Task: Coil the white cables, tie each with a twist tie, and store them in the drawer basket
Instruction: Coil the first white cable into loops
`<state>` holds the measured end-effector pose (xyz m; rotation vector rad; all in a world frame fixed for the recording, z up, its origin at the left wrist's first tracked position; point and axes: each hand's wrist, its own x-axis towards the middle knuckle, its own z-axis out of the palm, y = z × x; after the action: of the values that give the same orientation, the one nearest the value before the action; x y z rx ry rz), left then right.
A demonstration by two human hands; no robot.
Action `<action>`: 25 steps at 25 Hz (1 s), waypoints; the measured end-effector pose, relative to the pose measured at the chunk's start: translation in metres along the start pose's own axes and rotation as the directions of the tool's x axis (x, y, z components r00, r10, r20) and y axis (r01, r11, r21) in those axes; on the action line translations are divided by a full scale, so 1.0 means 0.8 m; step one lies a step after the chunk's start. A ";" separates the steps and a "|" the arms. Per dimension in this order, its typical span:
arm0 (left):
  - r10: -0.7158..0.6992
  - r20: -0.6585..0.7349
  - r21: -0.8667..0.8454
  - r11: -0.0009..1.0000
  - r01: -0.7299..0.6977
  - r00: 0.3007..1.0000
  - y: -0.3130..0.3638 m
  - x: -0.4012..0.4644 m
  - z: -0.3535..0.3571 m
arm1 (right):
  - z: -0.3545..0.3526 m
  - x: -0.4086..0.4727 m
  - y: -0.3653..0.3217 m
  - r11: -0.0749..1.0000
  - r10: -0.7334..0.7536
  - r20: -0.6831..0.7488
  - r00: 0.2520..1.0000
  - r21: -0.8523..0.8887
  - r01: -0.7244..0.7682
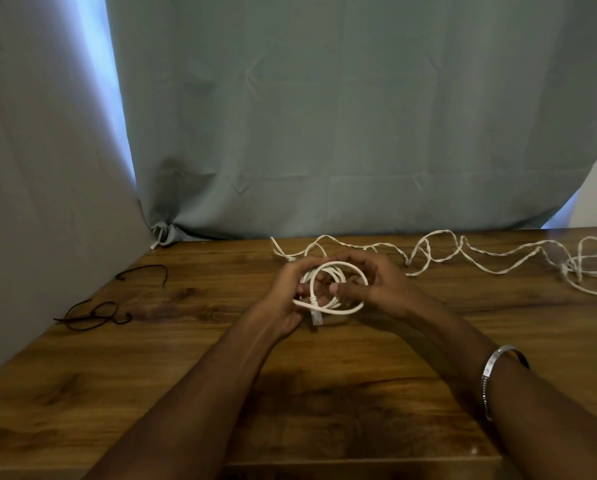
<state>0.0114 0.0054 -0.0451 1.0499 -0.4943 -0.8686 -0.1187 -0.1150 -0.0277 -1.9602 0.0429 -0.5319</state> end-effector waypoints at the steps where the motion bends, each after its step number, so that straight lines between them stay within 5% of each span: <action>1: 0.018 -0.045 -0.017 1.000 -0.018 0.999 0.000 0.005 -0.005 | -0.003 -0.001 0.000 0.999 -0.026 -0.058 0.998 -0.038 0.024; 4: 0.020 -0.061 -0.015 1.000 -0.021 0.998 0.002 0.005 -0.008 | -0.008 0.009 -0.002 0.996 0.035 -0.303 0.952 0.089 -0.009; 7: -0.019 -0.069 -0.038 0.999 0.016 0.997 0.005 0.005 -0.006 | -0.007 0.014 -0.002 0.914 0.303 -0.408 0.861 0.382 -0.141; 8: -0.032 -0.067 -0.044 0.999 0.029 0.997 0.006 0.003 -0.005 | -0.006 0.013 0.003 0.943 0.311 -0.436 0.845 0.250 -0.218; 9: -0.040 -0.070 -0.049 0.998 0.036 0.997 0.007 0.005 -0.007 | -0.008 0.013 0.011 0.963 0.204 -0.452 0.868 -0.067 -0.261; 11: -0.039 -0.053 -0.087 0.996 0.034 0.998 0.010 0.006 -0.011 | -0.008 0.009 0.016 0.780 -0.101 -0.318 0.943 -0.614 -0.123; 12: -0.027 -0.043 -0.121 0.992 0.022 0.999 0.013 0.005 -0.013 | -0.008 0.010 0.016 0.729 -0.191 -0.217 0.957 -0.685 -0.010; 16: 0.000 -0.043 -0.253 0.967 -0.011 0.999 0.025 0.003 -0.023 | 0.000 0.002 0.001 0.972 -0.145 0.035 0.989 -0.180 0.149; 19: 0.006 -0.077 -0.221 0.975 -0.023 0.997 0.023 0.004 -0.026 | 0.000 -0.004 -0.007 0.978 -0.187 0.105 0.977 -0.073 0.195; 22: 0.025 -0.089 -0.184 0.982 -0.041 0.996 0.021 0.004 -0.021 | 0.003 0.002 -0.004 0.982 -0.187 0.027 0.982 -0.031 0.188; 25: 0.028 0.029 -0.135 0.991 -0.024 0.999 0.016 0.002 -0.009 | 0.013 0.008 0.003 0.984 -0.177 -0.199 0.964 -0.035 0.174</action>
<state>0.0223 0.0110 -0.0371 0.9058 -0.4673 -0.8837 -0.1087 -0.1088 -0.0310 -1.9311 0.0009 -0.8485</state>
